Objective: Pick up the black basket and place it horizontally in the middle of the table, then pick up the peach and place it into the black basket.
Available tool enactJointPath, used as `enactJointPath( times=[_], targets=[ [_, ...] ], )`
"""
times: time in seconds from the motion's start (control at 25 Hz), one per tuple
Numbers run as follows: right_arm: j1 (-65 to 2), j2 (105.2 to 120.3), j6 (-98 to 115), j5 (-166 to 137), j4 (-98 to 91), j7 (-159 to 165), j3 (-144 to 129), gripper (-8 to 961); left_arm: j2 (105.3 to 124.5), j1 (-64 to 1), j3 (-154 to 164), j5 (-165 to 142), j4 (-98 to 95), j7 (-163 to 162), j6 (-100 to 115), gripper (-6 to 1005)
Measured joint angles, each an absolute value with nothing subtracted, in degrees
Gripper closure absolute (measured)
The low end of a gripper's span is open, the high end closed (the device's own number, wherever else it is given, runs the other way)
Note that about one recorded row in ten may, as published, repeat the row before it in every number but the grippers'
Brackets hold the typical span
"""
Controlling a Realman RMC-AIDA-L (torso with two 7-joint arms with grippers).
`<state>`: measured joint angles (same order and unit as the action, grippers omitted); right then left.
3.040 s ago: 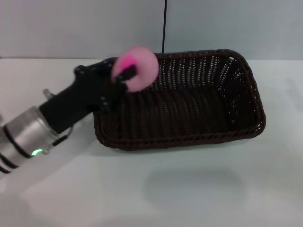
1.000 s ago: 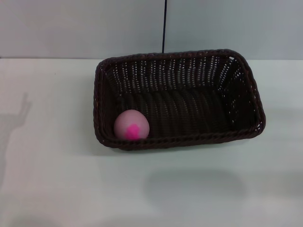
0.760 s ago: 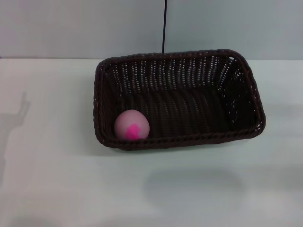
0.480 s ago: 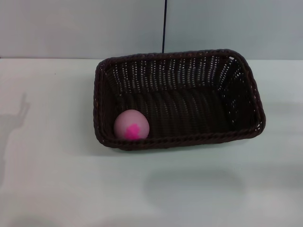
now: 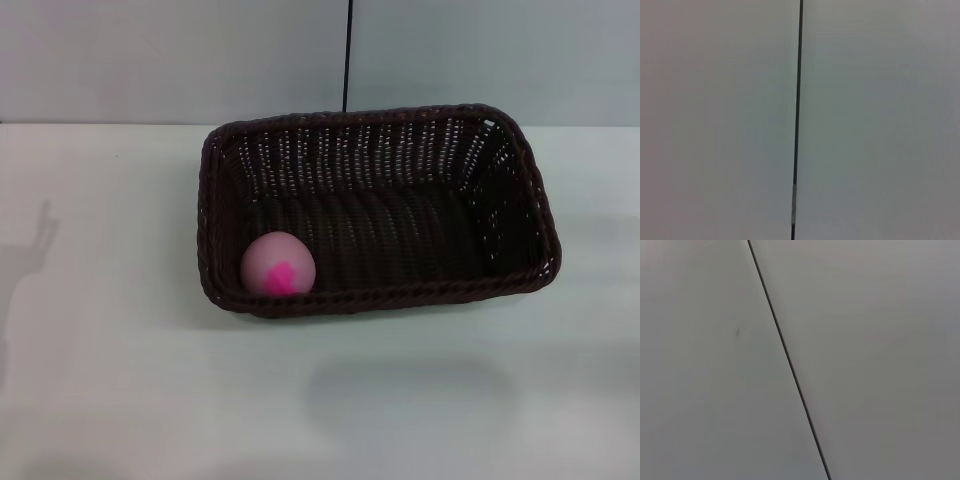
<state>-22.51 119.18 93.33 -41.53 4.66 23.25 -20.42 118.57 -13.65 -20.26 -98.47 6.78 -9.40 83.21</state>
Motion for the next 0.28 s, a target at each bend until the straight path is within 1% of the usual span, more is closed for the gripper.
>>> enactJointPath(
  times=[0.28],
  targets=[
    [-22.3,119.18,93.3,-41.6,4.6,23.0,-21.0,195,118.68,-14.0,-20.3,-98.3,7.4,-9.4,82.6,155]
  ],
)
